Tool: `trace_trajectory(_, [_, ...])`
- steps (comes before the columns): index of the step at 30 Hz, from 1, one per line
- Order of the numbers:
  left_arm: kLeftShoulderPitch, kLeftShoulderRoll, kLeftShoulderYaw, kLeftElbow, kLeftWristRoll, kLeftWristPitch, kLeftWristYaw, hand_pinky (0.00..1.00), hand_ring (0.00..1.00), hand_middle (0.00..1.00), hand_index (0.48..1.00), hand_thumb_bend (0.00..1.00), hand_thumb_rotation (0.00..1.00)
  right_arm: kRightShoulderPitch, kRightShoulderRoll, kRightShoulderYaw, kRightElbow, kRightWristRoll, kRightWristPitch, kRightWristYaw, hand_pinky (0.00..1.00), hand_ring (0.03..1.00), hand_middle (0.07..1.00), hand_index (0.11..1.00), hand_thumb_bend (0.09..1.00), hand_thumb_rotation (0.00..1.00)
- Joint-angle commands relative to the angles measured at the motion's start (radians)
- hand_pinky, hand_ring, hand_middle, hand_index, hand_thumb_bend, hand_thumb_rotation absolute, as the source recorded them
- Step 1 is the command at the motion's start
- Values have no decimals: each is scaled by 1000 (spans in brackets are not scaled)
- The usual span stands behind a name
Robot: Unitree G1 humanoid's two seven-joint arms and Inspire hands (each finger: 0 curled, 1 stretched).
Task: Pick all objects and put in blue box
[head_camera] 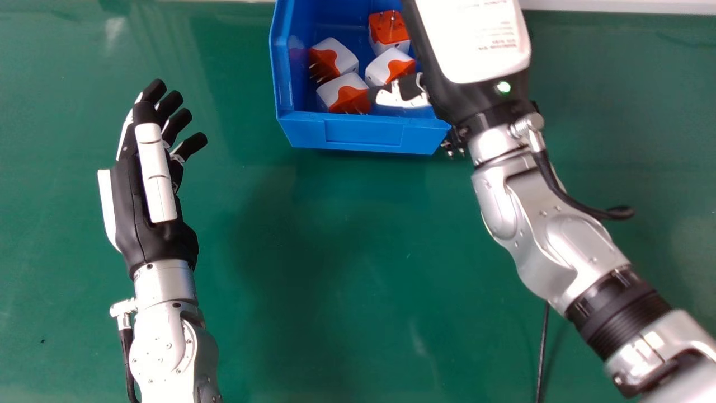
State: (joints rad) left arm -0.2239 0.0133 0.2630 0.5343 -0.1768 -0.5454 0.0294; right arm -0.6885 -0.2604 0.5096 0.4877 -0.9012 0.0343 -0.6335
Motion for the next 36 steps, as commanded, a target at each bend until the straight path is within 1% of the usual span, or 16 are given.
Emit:
trace_trajectory(1, [-9,8,3,-6,1,-25,-4,744,828,842,831,675,908,52,-12,-46,-85,23,-7,-11,802,885,913,861,874,183])
trace_trajectory(4, [-8,7,3,-4,5,-31,-2,744,828,842,831,675,908,116,-22,-88,-127,51,-63,-50,802,885,913,861,874,183])
trace_trajectory(5, [-8,7,2,-5,9,-30,1,743,829,842,831,675,910,141,-24,-103,-140,67,-93,-73,829,908,931,885,873,240])
trace_trajectory(8, [-6,6,2,-9,7,-27,3,743,829,842,831,675,910,219,-19,-153,-195,131,-167,-81,829,908,931,885,873,240])
trace_trajectory(9, [-6,6,2,-9,7,-27,3,743,828,842,831,678,909,243,-15,-168,-217,153,-180,-70,849,926,945,908,863,360])
trace_trajectory(14, [-3,5,-1,-15,16,-30,10,743,828,842,831,678,909,343,-12,-209,-281,208,-252,-61,849,926,945,908,863,360])
trace_trajectory(15, [0,3,-2,-20,17,-27,12,742,827,841,830,679,909,363,-12,-215,-279,223,-282,-65,865,941,956,927,852,488])
trace_trajectory(17, [1,1,-2,-24,15,-25,13,742,827,841,830,679,909,399,-14,-222,-263,234,-345,-83,865,941,956,927,852,488])
trace_trajectory(18, [3,1,-3,-27,14,-25,12,740,826,840,829,680,911,414,-18,-224,-243,239,-397,-104,863,950,965,941,846,590])
trace_trajectory(19, [6,0,-4,-31,10,-25,9,739,825,840,829,680,912,443,-20,-228,-219,261,-474,-118,871,959,972,953,837,672])
trace_trajectory(22, [14,2,-4,-47,2,-20,2,738,824,839,828,680,913,576,26,-245,-183,406,-665,-90,878,966,978,963,829,738])
trace_trajectory(23, [15,3,-2,-46,2,-23,0,738,825,840,830,677,913,606,40,-244,-179,442,-702,-72,892,973,982,970,823,791])
trace_trajectory(25, [18,5,2,-47,-6,-21,-5,738,825,840,830,677,913,637,65,-250,-170,476,-751,-43,892,973,982,970,823,791])
trace_trajectory(30, [27,24,3,-57,-23,-10,-39,738,825,840,830,675,914,664,120,-288,-134,597,-777,75,898,979,986,976,833,833])
trace_trajectory(34, [27,25,7,-57,-22,-13,-41,738,824,839,830,672,913,666,139,-327,-136,651,-771,158,899,982,989,981,829,866])
trace_trajectory(36, [32,24,9,-68,-34,-2,-51,741,826,840,832,670,913,670,147,-343,-138,648,-771,183,910,985,991,985,821,893])
